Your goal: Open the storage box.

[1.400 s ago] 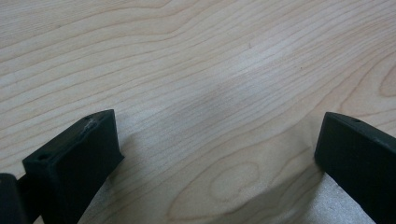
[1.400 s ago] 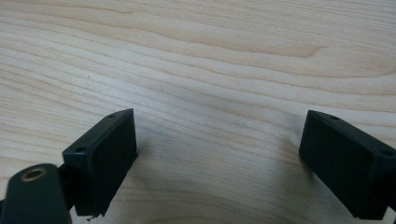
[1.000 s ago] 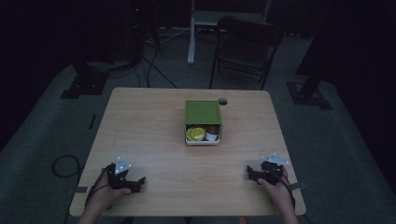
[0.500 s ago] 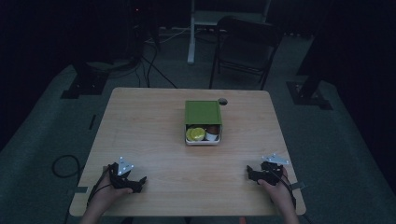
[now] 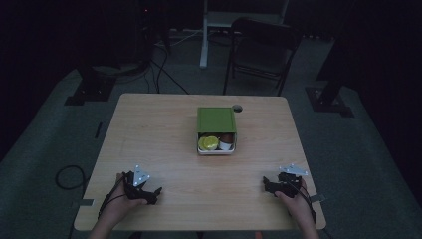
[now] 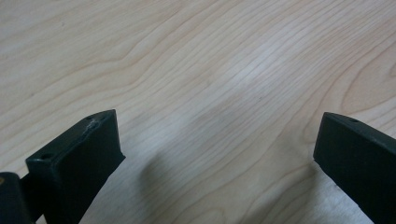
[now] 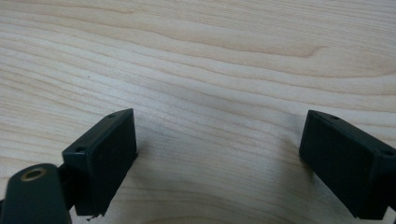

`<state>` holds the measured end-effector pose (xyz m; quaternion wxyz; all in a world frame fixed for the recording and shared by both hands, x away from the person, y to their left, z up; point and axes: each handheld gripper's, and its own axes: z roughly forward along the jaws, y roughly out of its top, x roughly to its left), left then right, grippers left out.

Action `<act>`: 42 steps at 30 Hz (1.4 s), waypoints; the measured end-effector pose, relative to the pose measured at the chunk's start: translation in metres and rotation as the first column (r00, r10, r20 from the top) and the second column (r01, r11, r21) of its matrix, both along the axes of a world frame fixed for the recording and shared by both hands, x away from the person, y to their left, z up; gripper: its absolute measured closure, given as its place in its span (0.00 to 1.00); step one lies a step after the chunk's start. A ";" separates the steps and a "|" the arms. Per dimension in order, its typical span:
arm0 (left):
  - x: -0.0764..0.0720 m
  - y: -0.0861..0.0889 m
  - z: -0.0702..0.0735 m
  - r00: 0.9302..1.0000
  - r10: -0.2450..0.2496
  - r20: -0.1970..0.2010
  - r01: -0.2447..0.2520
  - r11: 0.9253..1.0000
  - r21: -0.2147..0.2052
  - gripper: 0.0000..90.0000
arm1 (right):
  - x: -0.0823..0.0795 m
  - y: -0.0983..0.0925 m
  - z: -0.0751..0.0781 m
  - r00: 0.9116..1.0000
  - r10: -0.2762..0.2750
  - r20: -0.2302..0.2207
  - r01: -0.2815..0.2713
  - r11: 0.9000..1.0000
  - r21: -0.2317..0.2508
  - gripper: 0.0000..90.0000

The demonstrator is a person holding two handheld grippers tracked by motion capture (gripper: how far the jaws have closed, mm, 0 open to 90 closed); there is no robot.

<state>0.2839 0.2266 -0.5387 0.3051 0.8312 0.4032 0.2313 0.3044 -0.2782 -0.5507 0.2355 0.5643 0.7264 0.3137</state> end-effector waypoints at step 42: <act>0.008 -0.091 0.014 0.943 -0.301 0.140 0.283 0.949 0.139 0.02 | 0.000 0.000 0.000 1.000 0.000 0.000 0.000 1.000 -0.001 0.12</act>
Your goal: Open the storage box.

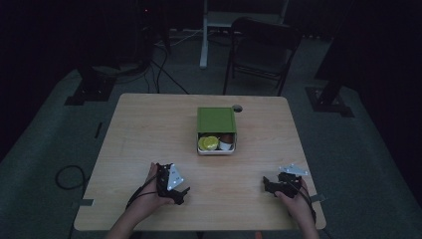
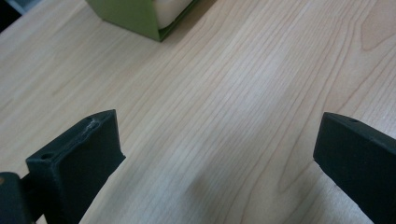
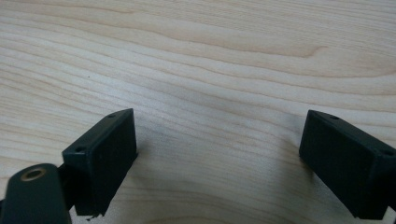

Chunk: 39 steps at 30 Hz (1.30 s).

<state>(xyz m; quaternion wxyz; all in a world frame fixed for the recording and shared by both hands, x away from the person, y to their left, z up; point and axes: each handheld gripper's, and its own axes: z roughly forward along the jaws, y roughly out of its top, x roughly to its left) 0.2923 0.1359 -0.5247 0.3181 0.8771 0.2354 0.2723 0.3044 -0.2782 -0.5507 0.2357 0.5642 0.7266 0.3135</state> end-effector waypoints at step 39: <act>0.013 -0.073 -0.002 0.969 -0.175 0.173 0.150 0.978 0.147 0.08 | 0.000 0.000 0.000 1.000 0.000 0.000 0.000 1.000 0.000 0.12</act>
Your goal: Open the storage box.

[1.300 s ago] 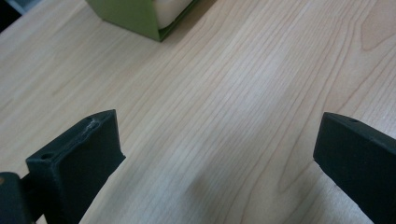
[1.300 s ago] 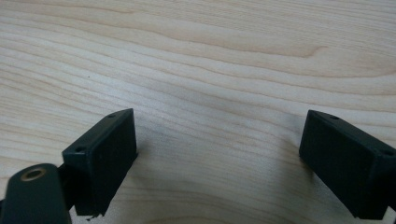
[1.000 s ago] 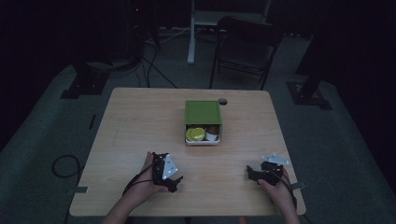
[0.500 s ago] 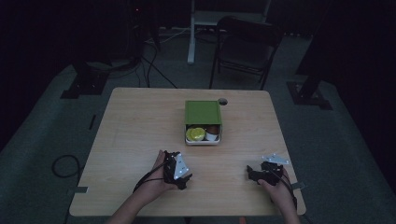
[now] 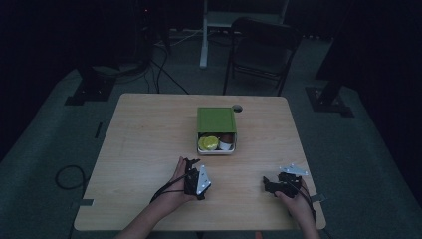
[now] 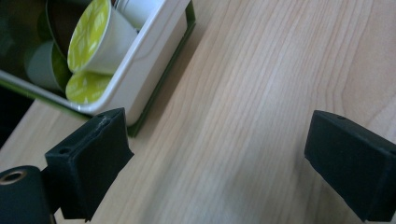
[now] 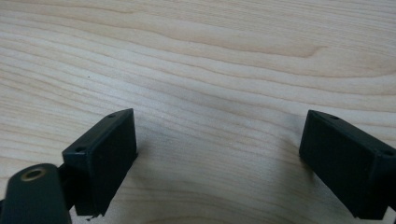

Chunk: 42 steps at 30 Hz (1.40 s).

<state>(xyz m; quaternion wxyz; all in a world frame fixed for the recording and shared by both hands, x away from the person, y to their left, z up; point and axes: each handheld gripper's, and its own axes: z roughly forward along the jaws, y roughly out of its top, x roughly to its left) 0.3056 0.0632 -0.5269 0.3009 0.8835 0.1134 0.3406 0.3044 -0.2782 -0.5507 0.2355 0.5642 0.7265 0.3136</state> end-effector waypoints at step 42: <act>0.037 -0.058 -0.008 0.953 -0.145 0.267 0.109 0.983 0.146 0.32 | 0.000 0.000 0.000 1.000 0.000 0.000 0.000 1.000 0.000 0.12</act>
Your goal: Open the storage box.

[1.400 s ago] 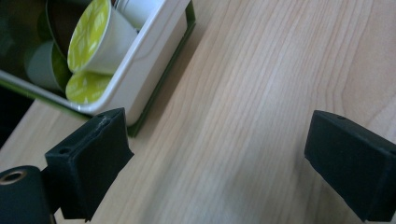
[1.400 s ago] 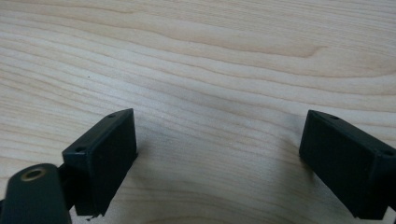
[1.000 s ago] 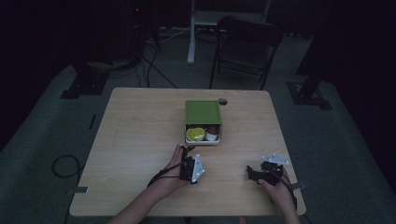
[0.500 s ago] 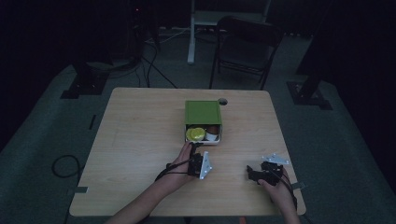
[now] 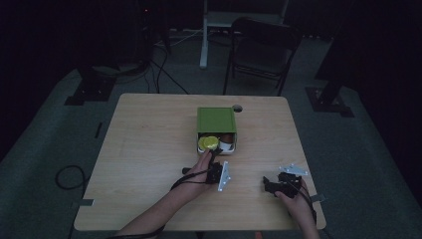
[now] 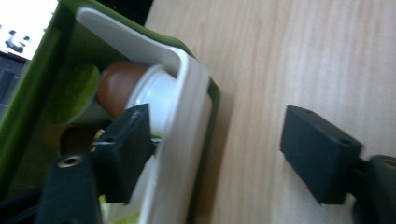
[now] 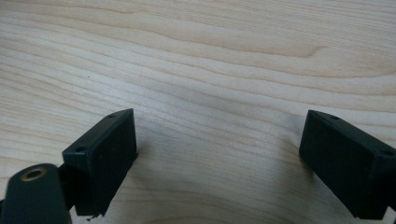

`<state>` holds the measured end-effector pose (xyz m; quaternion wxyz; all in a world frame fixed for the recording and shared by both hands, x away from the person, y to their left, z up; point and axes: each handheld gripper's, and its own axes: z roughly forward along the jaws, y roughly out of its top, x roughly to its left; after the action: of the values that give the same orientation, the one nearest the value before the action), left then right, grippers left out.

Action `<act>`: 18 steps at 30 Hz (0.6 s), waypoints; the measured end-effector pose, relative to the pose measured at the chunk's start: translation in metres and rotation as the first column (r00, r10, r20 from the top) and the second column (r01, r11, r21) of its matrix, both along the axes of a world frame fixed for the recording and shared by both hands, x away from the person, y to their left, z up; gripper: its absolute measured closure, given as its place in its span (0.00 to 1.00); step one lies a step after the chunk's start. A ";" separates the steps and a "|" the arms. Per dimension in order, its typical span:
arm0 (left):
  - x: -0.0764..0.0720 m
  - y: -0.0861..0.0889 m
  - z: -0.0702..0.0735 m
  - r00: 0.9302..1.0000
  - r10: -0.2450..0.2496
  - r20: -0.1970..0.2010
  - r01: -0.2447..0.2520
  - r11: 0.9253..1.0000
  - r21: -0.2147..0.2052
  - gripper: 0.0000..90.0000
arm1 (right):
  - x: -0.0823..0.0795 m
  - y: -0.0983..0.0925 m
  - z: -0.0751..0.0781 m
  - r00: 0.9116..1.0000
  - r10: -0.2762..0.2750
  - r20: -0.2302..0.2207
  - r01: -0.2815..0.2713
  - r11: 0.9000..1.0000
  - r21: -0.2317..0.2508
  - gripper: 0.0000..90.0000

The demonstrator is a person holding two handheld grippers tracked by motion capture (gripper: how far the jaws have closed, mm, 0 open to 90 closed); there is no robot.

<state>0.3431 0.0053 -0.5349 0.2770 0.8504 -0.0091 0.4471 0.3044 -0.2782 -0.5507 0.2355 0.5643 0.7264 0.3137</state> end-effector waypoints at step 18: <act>0.012 -0.008 -0.007 0.996 0.019 0.084 -0.025 0.997 0.079 0.56 | 0.000 0.000 0.000 1.000 0.001 0.001 -0.001 1.000 -0.001 0.12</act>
<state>0.3551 -0.0026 -0.5422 0.2372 0.8415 -0.0293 0.4846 0.3044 -0.2783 -0.5507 0.2358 0.5640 0.7266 0.3138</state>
